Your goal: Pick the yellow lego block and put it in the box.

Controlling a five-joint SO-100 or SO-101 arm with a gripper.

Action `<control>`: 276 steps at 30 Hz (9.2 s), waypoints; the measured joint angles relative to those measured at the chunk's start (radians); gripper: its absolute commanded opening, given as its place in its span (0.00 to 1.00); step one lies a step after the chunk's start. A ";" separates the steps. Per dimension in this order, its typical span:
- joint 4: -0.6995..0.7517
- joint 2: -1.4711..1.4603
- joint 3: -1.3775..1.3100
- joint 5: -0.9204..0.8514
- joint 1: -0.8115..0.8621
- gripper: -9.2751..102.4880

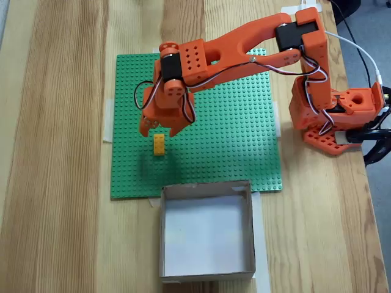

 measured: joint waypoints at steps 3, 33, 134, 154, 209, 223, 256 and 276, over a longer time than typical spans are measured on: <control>0.000 -0.003 -0.002 0.000 -0.002 0.27; 0.017 -0.035 -0.002 -0.008 0.000 0.26; -0.060 -0.129 -0.055 -0.025 -0.026 0.17; -0.064 -0.129 -0.055 -0.046 -0.017 0.11; -0.018 0.321 0.149 -0.029 -0.051 0.11; 0.029 0.517 0.215 -0.021 -0.084 0.11; 0.106 0.730 0.295 -0.009 -0.281 0.11; 0.107 0.761 0.333 0.008 -0.411 0.11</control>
